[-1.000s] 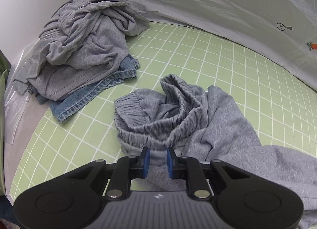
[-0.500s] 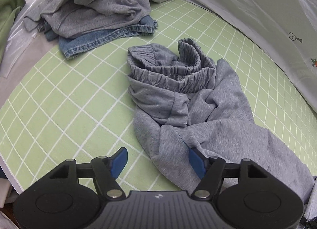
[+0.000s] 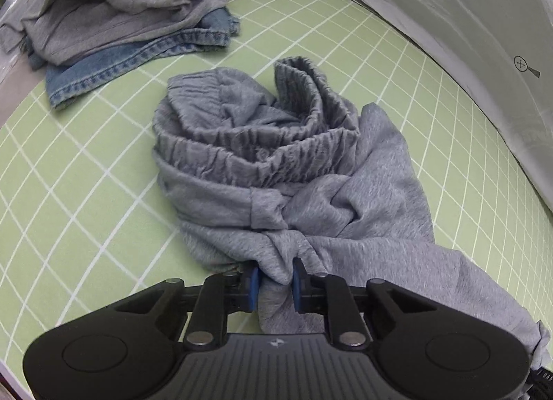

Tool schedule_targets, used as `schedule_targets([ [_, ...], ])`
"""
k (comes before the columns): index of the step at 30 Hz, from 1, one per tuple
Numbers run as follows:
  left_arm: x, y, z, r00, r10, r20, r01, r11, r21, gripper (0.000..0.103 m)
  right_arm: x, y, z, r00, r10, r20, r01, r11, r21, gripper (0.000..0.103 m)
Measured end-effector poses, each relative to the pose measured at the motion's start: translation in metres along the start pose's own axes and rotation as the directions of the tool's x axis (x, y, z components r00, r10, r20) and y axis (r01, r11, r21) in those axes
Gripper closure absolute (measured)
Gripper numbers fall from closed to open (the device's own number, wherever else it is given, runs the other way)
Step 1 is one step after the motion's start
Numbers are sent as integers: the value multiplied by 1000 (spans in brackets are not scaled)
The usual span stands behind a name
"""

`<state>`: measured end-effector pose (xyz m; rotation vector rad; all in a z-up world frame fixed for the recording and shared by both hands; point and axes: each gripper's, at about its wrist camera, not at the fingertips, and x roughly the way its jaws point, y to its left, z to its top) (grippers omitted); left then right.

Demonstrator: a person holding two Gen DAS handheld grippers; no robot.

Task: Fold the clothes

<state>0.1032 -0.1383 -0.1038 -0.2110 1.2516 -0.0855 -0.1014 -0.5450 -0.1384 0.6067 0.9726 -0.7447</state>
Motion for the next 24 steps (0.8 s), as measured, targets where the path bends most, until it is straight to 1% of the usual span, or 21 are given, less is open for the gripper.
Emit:
schedule_targets([
  [2, 8, -12, 16, 1000, -17, 19, 17, 1000, 7, 86, 10, 8, 27, 999, 6, 42, -6, 1000, -2, 96],
  [4, 2, -27, 28, 997, -45, 65, 43, 999, 33, 88, 14, 17, 57, 995, 9, 101, -9, 1000, 7, 97],
  [5, -3, -35, 34, 994, -60, 93, 56, 997, 49, 90, 16, 21, 72, 991, 10, 131, -11, 1000, 12, 97],
  [7, -14, -51, 45, 985, -92, 146, 81, 993, 81, 91, 2, 26, 97, 977, 24, 210, -31, 999, 31, 97],
  [9, -25, -67, 56, 972, -125, 198, 104, 988, 115, 91, -27, 29, 108, 951, 21, 310, -27, 1000, 15, 97],
  [10, -31, -74, 61, 964, -142, 223, 115, 985, 133, 91, -45, 26, 105, 934, 13, 357, -18, 1000, 11, 97],
  [11, -39, -78, 59, 958, -157, 240, 122, 980, 155, 91, -63, 22, 100, 915, 5, 402, -9, 1000, 7, 97],
  [12, -51, -79, 51, 953, -170, 250, 126, 975, 182, 91, -81, 19, 95, 895, -2, 447, 1, 1000, 4, 97],
  [13, -59, -77, 39, 953, -180, 244, 132, 970, 202, 91, -96, 12, 84, 877, -23, 479, 25, 1000, 1, 97],
  [14, -65, -72, 26, 956, -188, 224, 140, 967, 215, 91, -106, 5, 71, 868, -51, 494, 56, 998, 5, 97],
  [15, -66, -66, 11, 964, -173, 202, 126, 966, 226, 91, -110, -4, 55, 870, -86, 485, 90, 996, 16, 97],
  [16, -63, -59, -5, 975, -137, 177, 93, 967, 236, 91, -108, -14, 40, 887, -118, 446, 119, 993, 26, 97],
  [17, -59, -51, -21, 983, -100, 153, 60, 967, 247, 91, -102, -23, 27, 909, -143, 392, 141, 989, 36, 97],
  [18, -56, -44, -37, 990, -63, 129, 28, 965, 259, 89, -89, -39, 12, 939, -173, 298, 162, 985, 62, 97],
  [19, -51, -36, -49, 995, -26, 99, 0, 966, 260, 89, -79, -52, -1, 960, -178, 217, 161, 983, 91, 97],
  [20, -47, -24, -57, 998, -2, 65, -14, 971, 238, 89, -70, -64, -13, 975, -176, 138, 160, 980, 120, 96],
  [21, -46, -8, -61, 999, -3, 41, -5, 982, 187, 87, -62, -74, -26, 984, -164, 68, 152, 976, 156, 94],
  [22, -48, 6, -62, 999, -17, 40, 11, 991, 135, 84, -59, -78, -33, 987, -156, 45, 145, 973, 178, 91],
  [23, -52, 16, -60, 998, -30, 52, 25, 995, 95, 75, -58, -81, -39, 989, -148, 28, 140, 970, 197, 85],
  [24, -55, 21, -56, 997, -26, 71, 20, 997, 80, 70, -59, -79, -42, 989, -144, 31, 135, 972, 195, 79],
])
